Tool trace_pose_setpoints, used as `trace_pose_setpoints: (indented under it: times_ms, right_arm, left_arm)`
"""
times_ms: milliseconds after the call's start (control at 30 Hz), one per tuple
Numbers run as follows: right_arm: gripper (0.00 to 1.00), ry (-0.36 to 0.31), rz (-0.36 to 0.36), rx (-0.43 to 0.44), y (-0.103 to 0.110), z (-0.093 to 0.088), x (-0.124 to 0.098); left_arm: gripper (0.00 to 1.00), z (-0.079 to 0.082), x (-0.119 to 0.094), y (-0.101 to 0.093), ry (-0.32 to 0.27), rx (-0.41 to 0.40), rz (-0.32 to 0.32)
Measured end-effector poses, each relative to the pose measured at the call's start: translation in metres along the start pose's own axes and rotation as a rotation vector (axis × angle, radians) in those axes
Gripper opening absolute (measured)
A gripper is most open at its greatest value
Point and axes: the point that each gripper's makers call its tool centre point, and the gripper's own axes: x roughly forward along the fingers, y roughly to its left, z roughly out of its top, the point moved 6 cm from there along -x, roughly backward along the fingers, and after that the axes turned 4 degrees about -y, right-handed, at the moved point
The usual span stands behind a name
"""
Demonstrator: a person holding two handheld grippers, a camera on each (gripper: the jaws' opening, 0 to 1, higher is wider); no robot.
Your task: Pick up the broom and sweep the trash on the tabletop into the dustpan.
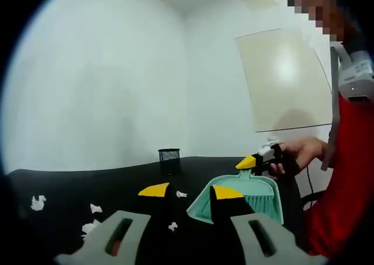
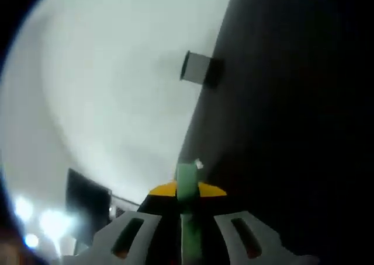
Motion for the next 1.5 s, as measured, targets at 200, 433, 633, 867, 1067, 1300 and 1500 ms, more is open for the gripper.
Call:
trace_pose_setpoints:
  times_ms: [200, 433, 633, 867, 1067, 1300, 1500]
  right_arm:
    - [0.13, 0.014, -0.005, -0.036, -0.002, -0.005, 0.0]
    - [0.35, 0.015, -0.047, -0.195, 0.0, 0.003, -0.016]
    - [0.4, -0.132, -0.145, -0.496, -0.006, 0.054, -0.049]
    - [0.27, 0.073, 0.256, -0.949, 0.081, 0.033, -0.022]
    - [0.24, 0.395, 0.377, -1.347, 0.097, -0.026, 0.008]
    - [0.22, 0.638, 0.441, -1.495, 0.092, -0.069, 0.031]
    - [0.22, 0.867, 0.434, -1.586, 0.072, -0.089, 0.039]
  left_arm:
    - [0.24, 0.0, 0.0, 0.0, 0.0, 0.001, 0.0]
    - [0.24, 0.0, 0.0, 0.0, -0.001, 0.0, 0.001]
    - [0.24, 0.0, 0.0, 0.0, -0.002, 0.0, 0.0]
    - [0.24, 0.0, 0.0, 0.001, -0.001, 0.0, -0.001]
    - [0.24, 0.001, -0.001, 0.001, -0.01, -0.007, -0.001]
    - [0.24, 0.001, -0.001, 0.001, -0.013, -0.008, -0.006]
    - [0.24, 0.001, 0.0, 0.0, -0.013, -0.007, -0.008]
